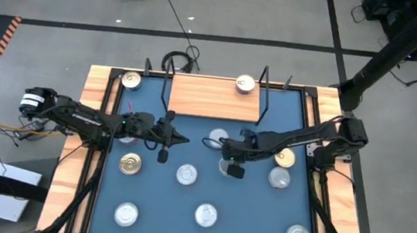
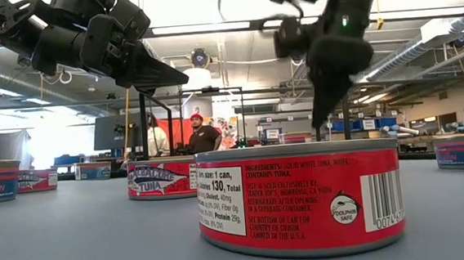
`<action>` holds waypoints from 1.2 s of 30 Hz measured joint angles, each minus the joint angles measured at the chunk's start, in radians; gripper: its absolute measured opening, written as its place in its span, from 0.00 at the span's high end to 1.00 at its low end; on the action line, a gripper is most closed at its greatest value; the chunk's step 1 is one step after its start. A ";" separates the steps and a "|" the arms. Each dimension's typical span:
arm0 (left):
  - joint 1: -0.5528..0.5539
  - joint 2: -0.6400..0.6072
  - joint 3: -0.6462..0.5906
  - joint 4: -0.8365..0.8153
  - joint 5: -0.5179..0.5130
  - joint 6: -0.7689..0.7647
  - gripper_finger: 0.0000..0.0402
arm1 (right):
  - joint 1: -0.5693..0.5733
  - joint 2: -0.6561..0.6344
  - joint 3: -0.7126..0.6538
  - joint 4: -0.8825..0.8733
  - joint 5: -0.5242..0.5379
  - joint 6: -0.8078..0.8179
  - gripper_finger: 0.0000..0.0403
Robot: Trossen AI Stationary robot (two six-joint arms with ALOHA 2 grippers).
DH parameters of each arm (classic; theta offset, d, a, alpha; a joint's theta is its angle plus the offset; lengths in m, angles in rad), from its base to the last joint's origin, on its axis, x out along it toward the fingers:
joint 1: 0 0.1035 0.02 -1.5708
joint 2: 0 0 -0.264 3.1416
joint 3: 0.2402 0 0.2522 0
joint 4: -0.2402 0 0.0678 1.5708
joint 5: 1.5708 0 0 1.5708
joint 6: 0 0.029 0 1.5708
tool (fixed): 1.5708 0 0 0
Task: Stack canned seafood by type on shelf
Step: Put the green tuna can on the shelf
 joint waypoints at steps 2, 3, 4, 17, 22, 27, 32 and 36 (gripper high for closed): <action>0.000 0.000 0.000 -0.002 0.000 0.000 1.00 | 0.000 -0.033 0.003 -0.014 0.029 -0.018 0.95; 0.000 0.000 0.000 -0.003 0.000 -0.003 1.00 | 0.000 -0.044 0.003 -0.009 0.021 -0.036 0.93; 0.000 0.000 0.000 -0.005 0.000 -0.004 1.00 | 0.003 -0.052 0.003 -0.004 0.000 -0.060 0.92; 0.000 0.000 0.000 -0.007 0.000 -0.003 1.00 | 0.136 -0.027 -0.020 0.012 -0.156 -0.264 0.73; 0.000 0.000 0.000 -0.007 0.000 -0.003 1.00 | 0.166 0.000 -0.018 0.036 -0.156 -0.275 0.74; 0.000 0.000 0.000 -0.006 0.000 -0.002 1.00 | 0.186 0.058 -0.019 0.038 -0.102 -0.351 0.77; 0.000 0.000 0.000 -0.008 0.000 0.000 1.00 | 0.195 0.099 -0.018 0.039 -0.055 -0.389 0.77; 0.000 0.000 0.000 -0.008 0.000 0.001 1.00 | 0.196 0.113 -0.015 0.039 -0.044 -0.389 0.79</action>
